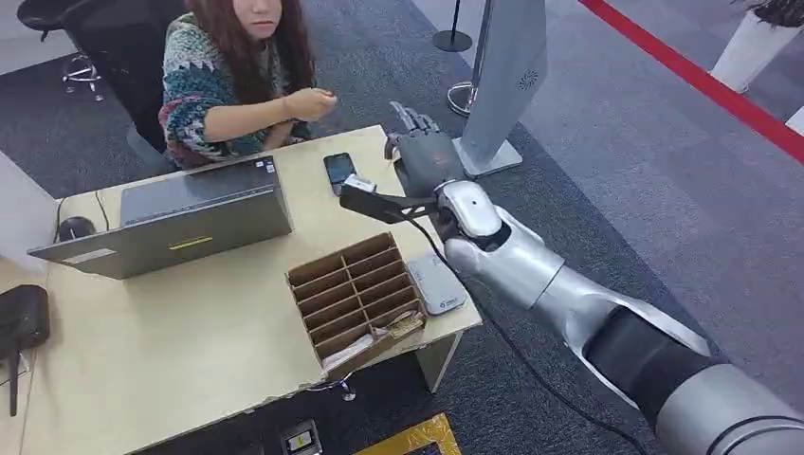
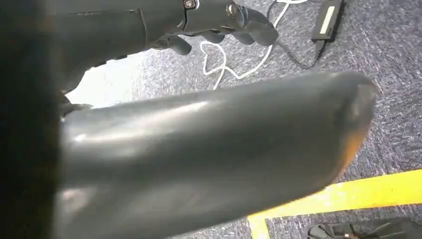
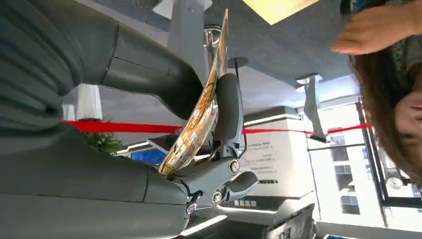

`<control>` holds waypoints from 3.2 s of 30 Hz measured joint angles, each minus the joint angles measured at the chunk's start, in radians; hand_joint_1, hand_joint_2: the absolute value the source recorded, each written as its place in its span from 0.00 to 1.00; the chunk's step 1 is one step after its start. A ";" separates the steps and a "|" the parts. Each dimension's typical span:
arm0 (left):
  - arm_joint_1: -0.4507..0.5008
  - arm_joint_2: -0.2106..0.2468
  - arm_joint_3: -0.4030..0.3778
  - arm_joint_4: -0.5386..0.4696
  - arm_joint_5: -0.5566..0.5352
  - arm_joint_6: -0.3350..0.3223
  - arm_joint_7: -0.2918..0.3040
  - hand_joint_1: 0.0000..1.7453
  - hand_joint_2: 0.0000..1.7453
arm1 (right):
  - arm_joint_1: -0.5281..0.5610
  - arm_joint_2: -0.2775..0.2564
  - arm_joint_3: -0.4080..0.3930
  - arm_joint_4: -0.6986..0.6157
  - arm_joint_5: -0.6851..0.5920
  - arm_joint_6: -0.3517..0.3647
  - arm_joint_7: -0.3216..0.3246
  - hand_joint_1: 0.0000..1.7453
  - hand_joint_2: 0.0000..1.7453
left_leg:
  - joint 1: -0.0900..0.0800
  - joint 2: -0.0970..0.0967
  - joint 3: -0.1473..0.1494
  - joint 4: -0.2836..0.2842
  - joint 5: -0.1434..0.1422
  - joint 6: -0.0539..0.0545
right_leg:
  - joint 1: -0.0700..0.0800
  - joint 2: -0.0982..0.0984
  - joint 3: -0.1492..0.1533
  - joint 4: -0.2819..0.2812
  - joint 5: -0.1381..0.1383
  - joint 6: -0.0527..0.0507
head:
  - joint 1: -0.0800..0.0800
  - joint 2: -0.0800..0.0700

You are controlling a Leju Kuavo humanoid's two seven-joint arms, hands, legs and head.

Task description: Pass the card to the sensor for recognition and then transmit it.

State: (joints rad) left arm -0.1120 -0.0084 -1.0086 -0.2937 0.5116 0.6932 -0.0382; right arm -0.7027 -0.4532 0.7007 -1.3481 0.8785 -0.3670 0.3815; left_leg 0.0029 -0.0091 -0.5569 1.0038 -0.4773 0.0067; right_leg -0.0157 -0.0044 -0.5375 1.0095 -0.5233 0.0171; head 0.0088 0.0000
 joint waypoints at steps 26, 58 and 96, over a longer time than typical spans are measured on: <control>0.014 -0.002 0.065 0.010 -0.003 0.006 -0.032 0.00 0.00 | 0.329 -0.145 -0.210 -0.029 -0.116 0.013 0.037 1.00 1.00 | 0.000 0.001 0.000 0.000 -0.001 -0.001 | 0.000 0.001 0.000 0.000 0.000 0.000 | 0.000 0.000; 0.013 0.000 0.064 0.010 0.013 0.005 -0.024 0.00 0.00 | 0.393 -0.042 -0.158 0.032 -0.168 0.072 -0.032 1.00 1.00 | 0.000 0.001 0.000 0.000 -0.001 -0.001 | 0.000 0.001 0.000 0.000 0.000 0.000 | 0.000 0.000; 0.013 0.000 0.059 0.010 0.017 -0.002 -0.010 0.00 0.00 | 0.408 -0.020 -0.162 0.070 -0.156 0.050 -0.033 1.00 1.00 | 0.000 0.007 0.004 0.000 -0.001 -0.001 | 0.000 0.006 0.002 0.000 0.001 -0.001 | 0.000 0.000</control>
State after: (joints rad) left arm -0.0985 -0.0080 -0.9499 -0.2842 0.5283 0.6909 -0.0481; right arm -0.2946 -0.4730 0.5383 -1.2783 0.7229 -0.3170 0.3487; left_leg 0.0032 -0.0023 -0.5531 1.0035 -0.4780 0.0057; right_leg -0.0155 0.0014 -0.5357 1.0092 -0.5218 0.0166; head 0.0088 0.0000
